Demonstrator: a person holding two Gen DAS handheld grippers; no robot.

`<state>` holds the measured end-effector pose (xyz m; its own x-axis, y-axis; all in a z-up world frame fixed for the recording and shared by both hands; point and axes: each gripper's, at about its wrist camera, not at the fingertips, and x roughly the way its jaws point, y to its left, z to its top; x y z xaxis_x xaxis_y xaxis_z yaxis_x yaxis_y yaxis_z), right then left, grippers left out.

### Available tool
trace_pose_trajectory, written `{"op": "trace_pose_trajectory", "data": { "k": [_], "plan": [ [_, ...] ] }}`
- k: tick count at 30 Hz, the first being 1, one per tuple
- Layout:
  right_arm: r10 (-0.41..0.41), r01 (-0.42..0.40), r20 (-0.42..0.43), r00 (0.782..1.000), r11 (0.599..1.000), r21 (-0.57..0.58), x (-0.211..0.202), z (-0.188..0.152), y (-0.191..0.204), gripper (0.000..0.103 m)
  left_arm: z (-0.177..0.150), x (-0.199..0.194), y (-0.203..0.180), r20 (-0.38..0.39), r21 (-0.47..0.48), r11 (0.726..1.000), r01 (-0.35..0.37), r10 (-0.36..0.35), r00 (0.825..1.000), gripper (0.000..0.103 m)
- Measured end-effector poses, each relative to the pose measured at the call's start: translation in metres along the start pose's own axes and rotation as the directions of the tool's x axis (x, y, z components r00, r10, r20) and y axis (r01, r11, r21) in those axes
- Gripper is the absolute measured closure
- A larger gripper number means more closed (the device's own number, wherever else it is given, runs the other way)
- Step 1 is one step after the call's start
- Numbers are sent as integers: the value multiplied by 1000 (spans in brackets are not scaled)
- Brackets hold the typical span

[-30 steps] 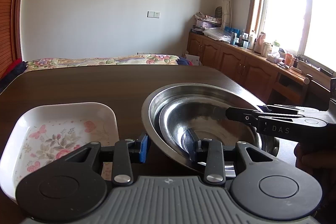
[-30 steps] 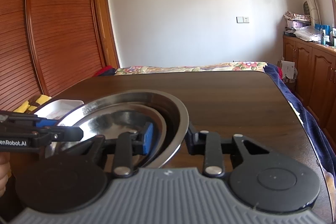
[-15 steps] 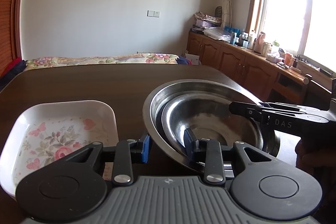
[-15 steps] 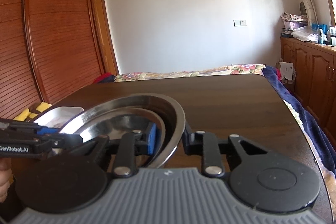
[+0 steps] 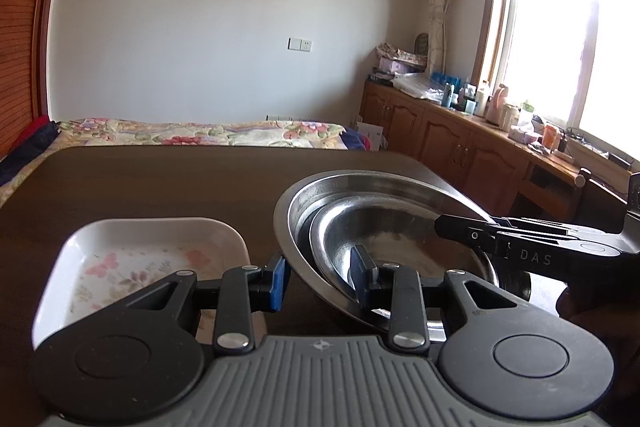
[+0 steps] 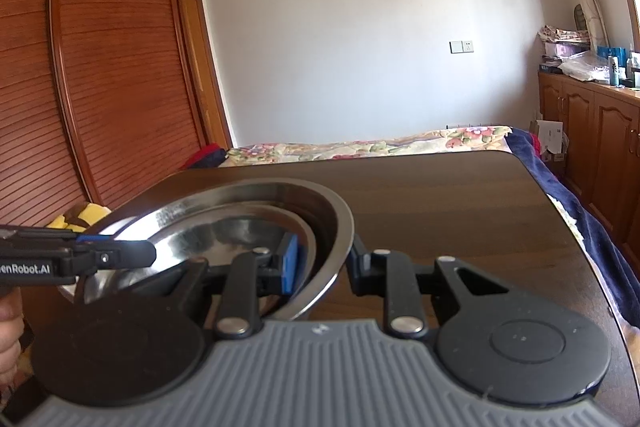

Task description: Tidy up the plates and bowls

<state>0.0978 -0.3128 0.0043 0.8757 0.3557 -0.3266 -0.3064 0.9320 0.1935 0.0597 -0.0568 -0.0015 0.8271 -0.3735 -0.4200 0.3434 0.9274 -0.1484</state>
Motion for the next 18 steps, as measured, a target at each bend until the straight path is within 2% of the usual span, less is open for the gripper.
{"op": "trace_pose_trajectory", "data": {
  "k": [18],
  "plan": [
    [68, -67, 28, 997, 997, -37, 14, 18, 36, 75, 17, -35, 27, 79, -30, 998, -55, 57, 995, 68]
  ]
}}
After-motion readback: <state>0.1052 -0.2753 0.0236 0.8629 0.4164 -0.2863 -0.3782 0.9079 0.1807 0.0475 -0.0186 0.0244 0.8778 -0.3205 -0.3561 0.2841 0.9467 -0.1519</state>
